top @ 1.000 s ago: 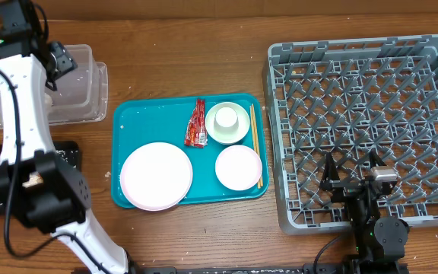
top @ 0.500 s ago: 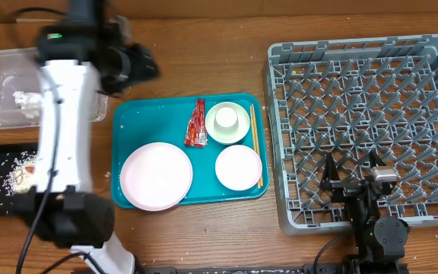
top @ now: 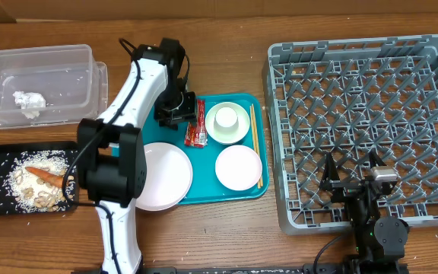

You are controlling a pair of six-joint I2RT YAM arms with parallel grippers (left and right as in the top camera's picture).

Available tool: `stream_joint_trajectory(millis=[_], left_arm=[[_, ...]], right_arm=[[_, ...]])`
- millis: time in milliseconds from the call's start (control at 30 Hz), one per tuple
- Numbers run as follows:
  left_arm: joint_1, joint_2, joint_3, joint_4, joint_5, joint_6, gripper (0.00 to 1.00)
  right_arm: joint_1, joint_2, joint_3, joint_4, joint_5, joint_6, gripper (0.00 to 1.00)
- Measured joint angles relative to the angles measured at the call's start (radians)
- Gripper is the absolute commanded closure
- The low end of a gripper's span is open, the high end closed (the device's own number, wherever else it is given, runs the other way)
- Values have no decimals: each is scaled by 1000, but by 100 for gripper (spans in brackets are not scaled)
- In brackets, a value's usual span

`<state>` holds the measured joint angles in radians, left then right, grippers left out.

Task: Sort waste into correct bins and load items into the dishwasher
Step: 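Carry the foil left and release it into the clear plastic bin, then grasp the red snack wrapper with the left gripper and drop it into the clear bin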

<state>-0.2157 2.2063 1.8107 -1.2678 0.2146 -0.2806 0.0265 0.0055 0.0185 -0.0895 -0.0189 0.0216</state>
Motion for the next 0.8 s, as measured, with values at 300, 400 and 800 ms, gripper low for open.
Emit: stream_joint_trajectory(millis=[300,400,800], left_arm=[[-1,85,0,50,-16,30,89],[-1,95,0,56,-40,34,96],[29,78,115,-26,-100,24,96]], right_arm=[[0,0,0,-1,0,0,0],[0,0,0,-1,0,0,0],[0,0,0,-1,0,0,0]])
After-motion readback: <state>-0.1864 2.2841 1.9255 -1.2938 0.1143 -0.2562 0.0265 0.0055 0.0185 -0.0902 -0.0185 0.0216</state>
